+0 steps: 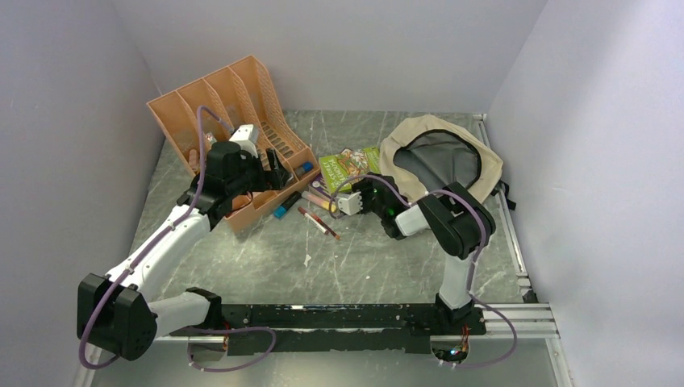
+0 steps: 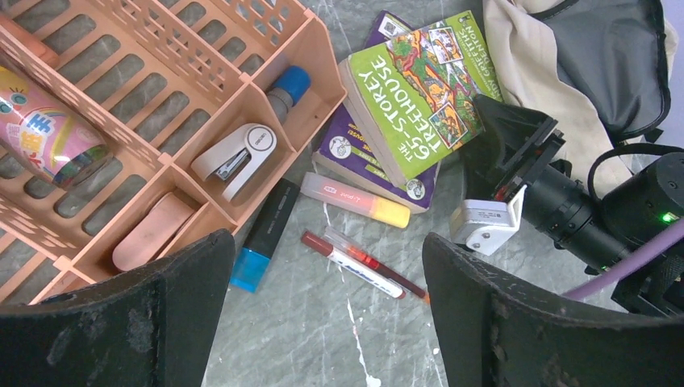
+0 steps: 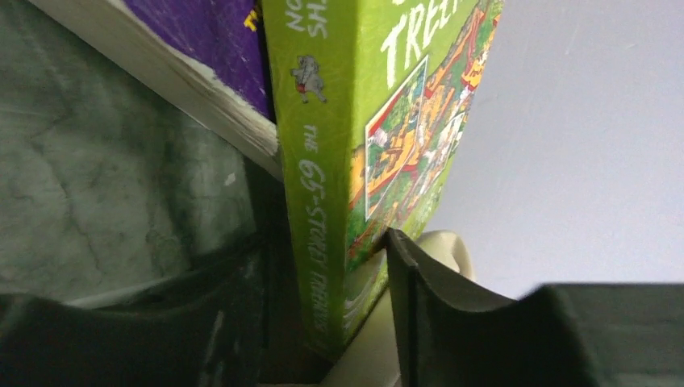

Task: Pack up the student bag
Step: Pick up the book from the center of the board.

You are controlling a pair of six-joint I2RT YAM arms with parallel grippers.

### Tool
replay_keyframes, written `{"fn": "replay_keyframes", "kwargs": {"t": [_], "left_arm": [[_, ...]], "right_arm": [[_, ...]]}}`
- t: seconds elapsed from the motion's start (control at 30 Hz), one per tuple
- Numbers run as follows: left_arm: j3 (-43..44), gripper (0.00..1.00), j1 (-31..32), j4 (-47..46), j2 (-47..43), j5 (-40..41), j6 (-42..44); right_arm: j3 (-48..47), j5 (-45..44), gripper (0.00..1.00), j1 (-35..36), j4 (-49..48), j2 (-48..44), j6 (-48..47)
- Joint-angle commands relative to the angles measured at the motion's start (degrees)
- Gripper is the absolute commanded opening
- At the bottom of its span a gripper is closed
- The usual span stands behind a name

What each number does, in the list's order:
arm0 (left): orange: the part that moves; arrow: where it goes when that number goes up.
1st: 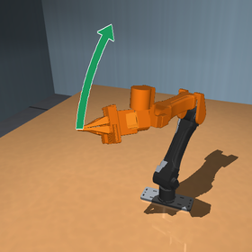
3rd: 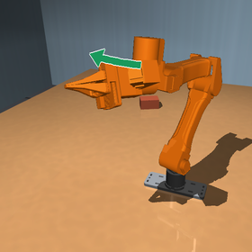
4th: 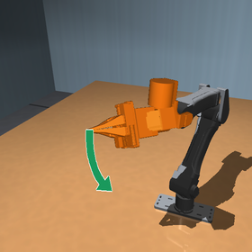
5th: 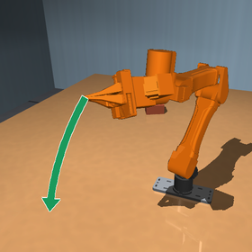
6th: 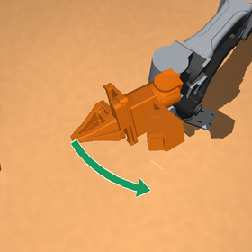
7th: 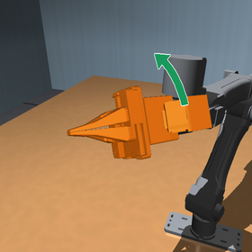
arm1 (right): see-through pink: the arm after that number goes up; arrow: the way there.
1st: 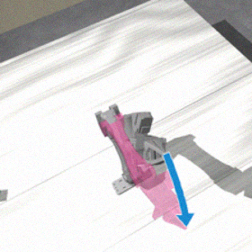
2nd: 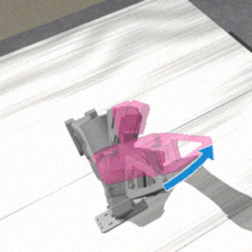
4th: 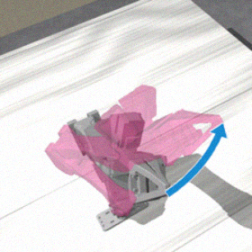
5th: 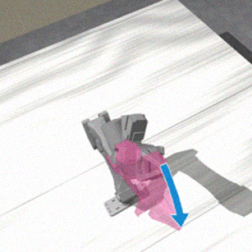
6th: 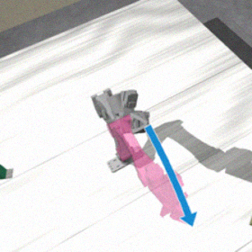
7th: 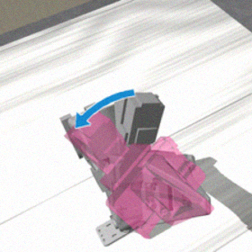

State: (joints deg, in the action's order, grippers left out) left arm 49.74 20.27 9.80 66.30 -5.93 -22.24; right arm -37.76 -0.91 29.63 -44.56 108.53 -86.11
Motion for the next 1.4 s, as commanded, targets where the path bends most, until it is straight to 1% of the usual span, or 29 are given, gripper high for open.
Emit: {"fn": "replay_keyframes", "kwargs": {"t": [0.0,0.07,0.2,0.27,0.3,0.37,0.47,0.5,0.6,0.7,0.73,0.77,0.8,0.83,0.9,0.97,1.03,1.13,1.27,1.37], "left_arm": [[-0.6,0.9,-0.8,-0.2,-0.2,-1.4,0.4],[-0.7,0.9,-0.9,-0.3,-0.3,-1.3,0.2],[-0.8,0.89,-1.1,-0.2,-0.3,-1.5,-0.3],[-1.0,0.89,-1.1,-0.2,-0.5,-1.8,-0.8],[-1.0,0.89,-1.1,-0.2,-0.7,-1.9,-1.0],[-0.8,0.89,-1.2,0.1,-1.1,-2.2,-1.9],[0.4,0.91,-1.2,1.4,-1.8,-1.3,-5.9],[0.8,0.92,-1.3,1.5,-2.1,-1.3,-8.0],[0.0,0.95,-1.5,-1.3,-3.3,-4.7,-16.3],[-3.8,0.97,-1.5,-9.6,-4.6,-10.2,-28.3],[-5.4,0.97,-1.5,-13.1,-4.9,-11.6,-33.4],[-7.0,0.97,-1.5,-16.9,-4.9,-13.0,-40.3],[-8.9,0.97,-1.5,-20.7,-4.7,-14.7,-44.6],[-10.0,0.98,-1.4,-25.2,-4.4,-15.5,-48.8],[-11.3,0.98,-0.8,-30.2,-3.7,-15.8,-55.0],[-10.4,0.98,0.6,-29.7,-3.6,-14.3,-57.5],[-7.8,0.98,2.9,-25.3,-3.5,-11.0,-57.3],[-4.3,0.98,6.0,-19.6,-3.3,-5.9,-58.1],[-2.7,0.98,8.4,-18.4,-1.8,-3.2,-60.3],[-2.9,0.98,9.6,-20.0,-0.3,-2.9,-61.5]], "right_arm": [[-0.9,-1.4,0.42,0.1,-9.0,1.7,0.5],[-0.6,-2.1,0.31,0.0,-11.1,1.5,1.3],[0.8,-2.2,0.2,-0.2,-12.1,-1.2,3.1],[1.2,-2.0,0.11,-0.4,-10.6,-4.4,5.7],[1.8,-1.7,0.04,-0.6,-10.1,-5.8,6.8],[2.7,-0.7,0.0,-0.8,-9.6,-9.1,9.5],[4.3,2.2,0.0,-0.8,-10.5,-13.6,14.5],[4.8,3.2,0.0,-0.8,-10.5,-15.6,17.5],[6.6,4.7,0.0,-0.6,-12.0,-19.3,25.0],[8.4,3.4,0.0,-0.1,-15.4,-21.6,31.5],[8.8,2.6,0.0,0.3,-15.7,-22.2,32.8],[9.3,1.9,0.0,0.7,-15.9,-22.9,34.0],[9.6,1.2,0.0,1.2,-15.9,-23.6,35.1],[9.9,0.3,0.0,1.8,-15.8,-24.3,36.5],[9.9,-1.8,0.0,2.8,-14.8,-25.7,39.1],[9.8,-3.6,0.0,4.2,-14.1,-27.1,41.0],[9.8,-5.0,0.0,5.6,-14.0,-28.3,43.2],[9.6,-6.5,0.0,8.1,-13.8,-29.0,43.5],[9.8,-7.1,0.0,9.8,-15.4,-28.9,44.8],[10.4,-7.6,0.0,11.4,-17.2,-28.9,43.6]]}}
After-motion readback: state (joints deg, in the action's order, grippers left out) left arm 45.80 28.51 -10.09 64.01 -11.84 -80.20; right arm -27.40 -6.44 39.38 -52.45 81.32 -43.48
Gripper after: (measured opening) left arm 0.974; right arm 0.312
